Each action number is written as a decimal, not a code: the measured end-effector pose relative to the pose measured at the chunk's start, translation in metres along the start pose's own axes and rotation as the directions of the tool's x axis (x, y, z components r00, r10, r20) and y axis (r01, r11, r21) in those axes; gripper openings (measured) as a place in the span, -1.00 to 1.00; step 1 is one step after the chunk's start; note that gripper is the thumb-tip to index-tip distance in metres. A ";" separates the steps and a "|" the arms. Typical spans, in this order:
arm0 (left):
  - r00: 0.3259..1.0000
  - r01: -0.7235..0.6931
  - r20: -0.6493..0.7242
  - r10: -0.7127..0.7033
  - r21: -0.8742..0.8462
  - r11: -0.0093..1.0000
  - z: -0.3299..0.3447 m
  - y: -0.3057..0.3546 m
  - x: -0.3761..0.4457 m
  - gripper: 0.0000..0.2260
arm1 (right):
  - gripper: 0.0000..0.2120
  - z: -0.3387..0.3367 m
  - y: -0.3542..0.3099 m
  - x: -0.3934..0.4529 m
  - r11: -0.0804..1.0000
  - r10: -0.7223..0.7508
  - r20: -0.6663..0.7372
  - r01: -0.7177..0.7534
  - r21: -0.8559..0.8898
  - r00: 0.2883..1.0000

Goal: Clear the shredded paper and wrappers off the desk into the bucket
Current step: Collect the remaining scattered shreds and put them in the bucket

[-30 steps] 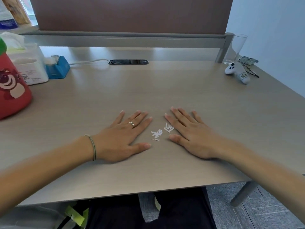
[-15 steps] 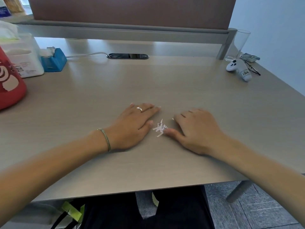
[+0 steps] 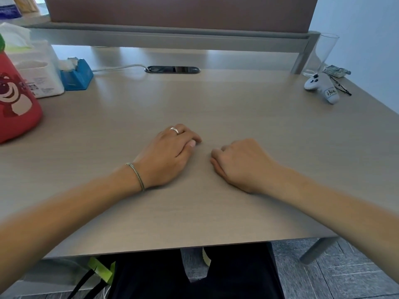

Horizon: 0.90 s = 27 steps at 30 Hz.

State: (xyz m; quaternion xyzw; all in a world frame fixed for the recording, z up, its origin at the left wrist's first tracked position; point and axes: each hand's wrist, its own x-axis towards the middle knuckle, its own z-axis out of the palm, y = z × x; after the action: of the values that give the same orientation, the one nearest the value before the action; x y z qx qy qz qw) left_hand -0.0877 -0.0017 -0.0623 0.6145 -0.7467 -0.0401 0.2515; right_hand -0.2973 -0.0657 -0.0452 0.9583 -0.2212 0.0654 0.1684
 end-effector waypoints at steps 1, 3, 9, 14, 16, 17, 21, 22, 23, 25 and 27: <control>1.000 0.002 0.008 -0.002 0.005 1.000 -0.001 0.001 0.000 -0.65 | -0.67 -0.001 0.000 -0.001 1.000 -0.013 -0.018 0.013 -0.005 1.000; 1.000 0.005 0.022 -0.005 0.016 1.000 -0.004 0.003 -0.001 -0.63 | -0.69 0.000 0.002 -0.004 0.998 -0.063 0.001 0.063 0.018 0.998; 0.997 -0.063 -0.019 0.071 0.269 0.961 -0.010 0.010 -0.008 -0.73 | -0.66 0.003 0.016 -0.011 0.851 0.142 0.035 -0.140 0.507 0.989; 0.981 -0.188 0.039 0.191 0.445 0.876 -0.009 0.023 0.003 -0.69 | -0.60 0.006 0.043 -0.019 0.504 0.366 0.095 -0.284 0.816 0.926; 0.967 -0.256 0.090 0.240 0.422 0.870 -0.002 0.028 0.012 -0.66 | -0.60 0.008 0.053 -0.022 0.387 0.384 0.158 -0.315 0.867 0.910; 0.957 -0.291 0.113 0.269 0.412 0.863 0.002 0.032 0.016 -0.64 | -0.61 0.008 0.057 -0.023 0.334 0.396 0.178 -0.322 0.886 0.901; 0.909 -0.416 0.206 0.362 0.397 0.818 0.012 0.047 0.031 -0.41 | -0.61 0.010 0.063 -0.026 0.142 0.447 0.224 -0.316 0.938 0.866; 0.894 -0.447 0.219 0.390 0.398 0.801 0.014 0.051 0.032 -0.38 | -0.60 0.011 0.063 -0.026 0.107 0.454 0.231 -0.310 0.945 0.861; 0.881 -0.473 0.227 0.415 0.404 0.783 0.017 0.055 0.033 -0.36 | -0.59 0.011 0.063 -0.027 0.088 0.458 0.233 -0.305 0.948 0.858; 0.867 -0.498 0.219 0.448 0.425 0.756 0.023 0.060 0.031 -0.33 | -0.59 0.011 0.062 -0.027 0.078 0.467 0.229 -0.298 0.951 0.854; 0.869 -0.492 0.190 0.458 0.439 0.752 0.027 0.062 0.030 -0.36 | -0.60 0.012 0.062 -0.028 0.067 0.472 0.232 -0.297 0.953 0.851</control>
State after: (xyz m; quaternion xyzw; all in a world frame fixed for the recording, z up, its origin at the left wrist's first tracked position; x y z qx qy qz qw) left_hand -0.1590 -0.0218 -0.0532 0.4452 -0.8729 0.1871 0.0692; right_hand -0.3491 -0.1108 -0.0435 0.7400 -0.3611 0.2979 -0.4829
